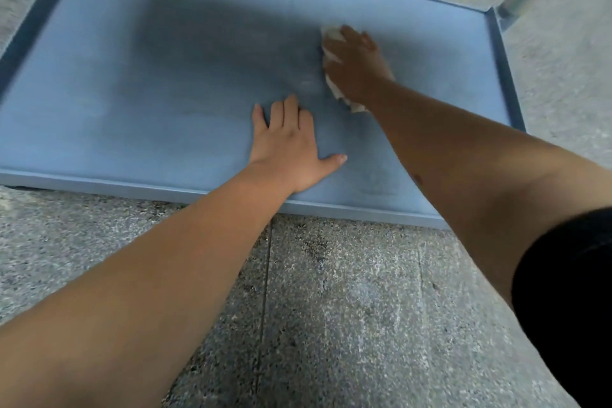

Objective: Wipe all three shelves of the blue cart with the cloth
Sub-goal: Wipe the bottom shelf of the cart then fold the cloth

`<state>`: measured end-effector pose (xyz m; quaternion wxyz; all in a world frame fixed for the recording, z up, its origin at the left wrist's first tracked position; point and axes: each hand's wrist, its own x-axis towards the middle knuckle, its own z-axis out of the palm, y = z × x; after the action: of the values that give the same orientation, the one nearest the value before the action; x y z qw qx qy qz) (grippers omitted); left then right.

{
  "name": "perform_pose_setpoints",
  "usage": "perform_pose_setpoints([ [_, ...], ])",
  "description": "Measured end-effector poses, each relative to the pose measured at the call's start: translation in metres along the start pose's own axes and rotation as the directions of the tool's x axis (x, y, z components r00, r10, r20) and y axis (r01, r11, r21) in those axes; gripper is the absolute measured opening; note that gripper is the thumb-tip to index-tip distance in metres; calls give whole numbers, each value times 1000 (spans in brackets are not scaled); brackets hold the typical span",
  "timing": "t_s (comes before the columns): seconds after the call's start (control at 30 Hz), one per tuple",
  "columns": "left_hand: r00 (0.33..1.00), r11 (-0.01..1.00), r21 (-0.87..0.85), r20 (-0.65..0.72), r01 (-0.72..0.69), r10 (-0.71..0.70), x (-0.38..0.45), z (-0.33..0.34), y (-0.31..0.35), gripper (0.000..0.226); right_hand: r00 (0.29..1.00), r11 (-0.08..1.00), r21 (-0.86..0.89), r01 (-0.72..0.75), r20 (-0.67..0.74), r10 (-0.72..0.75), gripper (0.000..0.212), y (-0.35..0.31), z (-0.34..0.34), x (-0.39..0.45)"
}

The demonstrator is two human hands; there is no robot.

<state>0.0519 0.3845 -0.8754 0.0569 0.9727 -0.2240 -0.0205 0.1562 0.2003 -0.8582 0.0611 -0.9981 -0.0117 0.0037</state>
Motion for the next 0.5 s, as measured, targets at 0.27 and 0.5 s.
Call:
perform_pose_setpoints([
  [0.27,999,1000,1,24,-22,22,0,-2,2,105,902,891,-137,-433,-69,427,44,151,-30,-64],
  [0.5,999,999,-30,-10,-30,30,0,2,-2,103,790,795,-49,-605,-161,592,32,166,-33,-73],
])
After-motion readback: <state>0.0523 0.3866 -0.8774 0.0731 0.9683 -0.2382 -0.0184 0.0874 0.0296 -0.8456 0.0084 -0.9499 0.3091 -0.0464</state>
